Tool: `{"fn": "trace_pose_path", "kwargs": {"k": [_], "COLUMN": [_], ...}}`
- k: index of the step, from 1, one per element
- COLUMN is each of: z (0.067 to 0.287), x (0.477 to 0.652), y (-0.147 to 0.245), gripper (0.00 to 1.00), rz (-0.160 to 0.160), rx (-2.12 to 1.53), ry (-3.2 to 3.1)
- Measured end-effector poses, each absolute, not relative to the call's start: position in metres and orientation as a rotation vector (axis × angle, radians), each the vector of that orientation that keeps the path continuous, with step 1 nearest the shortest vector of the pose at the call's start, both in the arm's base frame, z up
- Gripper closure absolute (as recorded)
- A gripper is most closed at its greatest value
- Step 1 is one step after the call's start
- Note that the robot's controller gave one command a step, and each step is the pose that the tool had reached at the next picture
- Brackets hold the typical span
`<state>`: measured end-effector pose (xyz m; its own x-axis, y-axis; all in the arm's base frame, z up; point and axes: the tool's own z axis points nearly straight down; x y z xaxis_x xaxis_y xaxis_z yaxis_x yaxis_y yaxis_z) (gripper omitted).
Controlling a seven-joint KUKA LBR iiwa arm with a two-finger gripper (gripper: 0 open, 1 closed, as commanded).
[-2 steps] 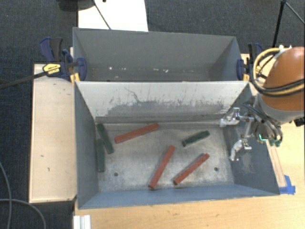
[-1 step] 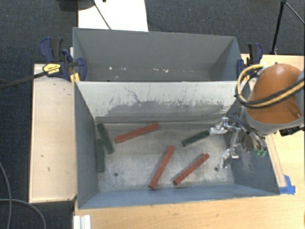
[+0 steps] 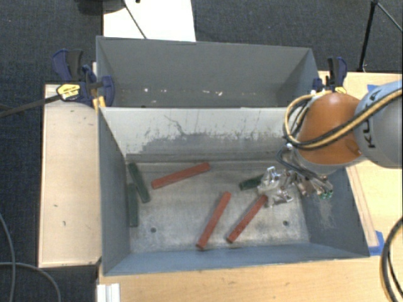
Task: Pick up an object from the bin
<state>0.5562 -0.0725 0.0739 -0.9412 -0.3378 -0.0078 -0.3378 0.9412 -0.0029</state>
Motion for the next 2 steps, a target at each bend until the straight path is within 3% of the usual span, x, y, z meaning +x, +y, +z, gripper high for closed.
{"fn": "trace_pose_path", "kwargs": {"k": [1,2], "z": [0.074,0.204], "x": [0.556,0.535], "y": [-0.073,-0.071], "gripper": [1.00,1.00], "rz": [-0.002,0.000], "rx": [-0.538,-0.715], "ry": [3.087,3.056]}}
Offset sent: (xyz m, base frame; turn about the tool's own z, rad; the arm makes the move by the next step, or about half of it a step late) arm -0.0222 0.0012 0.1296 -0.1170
